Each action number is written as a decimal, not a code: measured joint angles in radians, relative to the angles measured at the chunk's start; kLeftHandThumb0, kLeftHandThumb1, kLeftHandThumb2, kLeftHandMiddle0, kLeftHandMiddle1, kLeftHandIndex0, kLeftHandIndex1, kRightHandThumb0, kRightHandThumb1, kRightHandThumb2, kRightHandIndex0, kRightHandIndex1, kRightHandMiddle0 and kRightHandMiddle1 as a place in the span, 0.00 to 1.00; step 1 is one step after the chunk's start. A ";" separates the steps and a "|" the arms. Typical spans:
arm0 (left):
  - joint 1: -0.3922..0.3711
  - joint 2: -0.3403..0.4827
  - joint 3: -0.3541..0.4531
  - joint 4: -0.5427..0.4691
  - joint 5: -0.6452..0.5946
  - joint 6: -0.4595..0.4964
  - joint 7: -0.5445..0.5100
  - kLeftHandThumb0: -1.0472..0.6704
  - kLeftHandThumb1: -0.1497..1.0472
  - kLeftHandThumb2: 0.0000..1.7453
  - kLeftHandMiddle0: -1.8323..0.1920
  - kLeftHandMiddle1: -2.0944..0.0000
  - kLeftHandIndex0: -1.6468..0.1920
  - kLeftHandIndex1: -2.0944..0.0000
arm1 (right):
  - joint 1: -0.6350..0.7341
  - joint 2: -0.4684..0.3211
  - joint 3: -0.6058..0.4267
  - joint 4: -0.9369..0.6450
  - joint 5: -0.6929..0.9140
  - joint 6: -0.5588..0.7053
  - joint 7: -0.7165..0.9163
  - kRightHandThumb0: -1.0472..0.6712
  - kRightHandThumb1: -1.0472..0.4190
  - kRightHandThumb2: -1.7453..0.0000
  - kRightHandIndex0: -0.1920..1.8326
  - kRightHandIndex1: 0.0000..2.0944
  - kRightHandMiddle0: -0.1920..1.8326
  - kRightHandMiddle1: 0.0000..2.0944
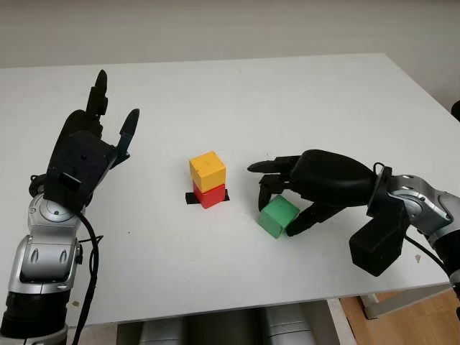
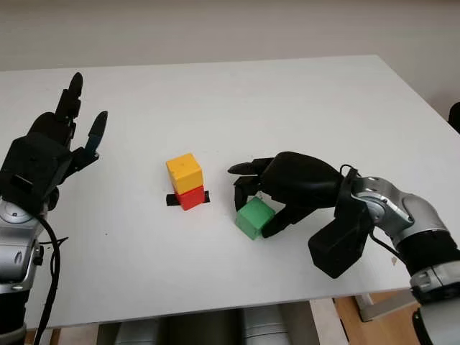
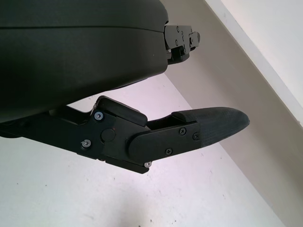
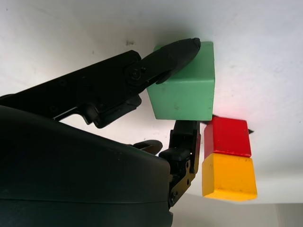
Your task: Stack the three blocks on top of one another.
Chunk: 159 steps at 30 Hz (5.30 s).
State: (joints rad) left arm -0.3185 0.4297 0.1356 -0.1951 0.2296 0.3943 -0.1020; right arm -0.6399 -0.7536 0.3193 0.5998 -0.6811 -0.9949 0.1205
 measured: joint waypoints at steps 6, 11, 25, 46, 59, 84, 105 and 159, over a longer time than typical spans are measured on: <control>0.000 0.000 0.000 0.004 0.000 -0.013 0.000 0.16 1.00 0.37 0.99 0.98 0.96 0.98 | -0.036 0.000 0.000 0.021 -0.008 0.011 -0.021 0.33 0.07 0.97 0.30 0.04 0.30 0.67; 0.000 0.000 0.000 0.007 0.000 -0.022 0.000 0.15 1.00 0.37 0.99 0.98 0.97 0.98 | -0.061 0.000 -0.001 0.047 0.016 0.030 -0.006 0.32 0.07 0.97 0.31 0.05 0.31 0.67; 0.000 0.002 0.000 0.015 0.004 -0.027 -0.001 0.15 1.00 0.38 0.98 0.97 0.96 0.97 | -0.178 0.013 -0.117 0.105 0.355 0.308 0.280 0.36 0.08 0.97 0.31 0.03 0.34 0.56; 0.000 0.002 0.003 0.014 0.002 -0.024 -0.001 0.14 1.00 0.38 0.99 0.97 0.96 0.97 | -0.260 0.374 -0.251 0.012 0.764 0.933 0.508 0.36 0.04 0.97 0.25 0.00 0.24 0.81; 0.000 0.002 0.007 0.013 0.002 -0.023 0.000 0.16 1.00 0.37 0.99 0.97 0.96 0.97 | -0.278 0.482 -0.249 0.061 0.766 0.990 0.516 0.35 0.05 0.97 0.27 0.02 0.25 0.78; 0.003 0.001 0.007 -0.017 0.008 0.015 0.006 0.15 1.00 0.37 0.99 0.97 0.96 0.97 | -0.364 0.528 -0.263 0.331 0.770 0.999 0.711 0.32 0.06 0.97 0.22 0.01 0.29 0.72; 0.007 0.001 0.009 -0.018 0.001 0.013 0.006 0.15 1.00 0.37 0.99 0.98 0.96 0.97 | -0.412 0.529 -0.323 0.463 0.778 0.998 0.767 0.32 0.05 0.97 0.22 0.02 0.30 0.69; 0.013 0.001 0.023 -0.035 -0.002 0.029 0.005 0.15 1.00 0.37 0.99 0.97 0.96 0.97 | -0.412 0.563 -0.315 0.523 0.717 0.936 0.728 0.33 0.05 0.97 0.21 0.02 0.29 0.69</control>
State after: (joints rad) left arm -0.3050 0.4310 0.1584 -0.2302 0.2278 0.4229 -0.0968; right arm -1.0523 -0.1911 0.0039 1.1228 0.0359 -0.0586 0.8483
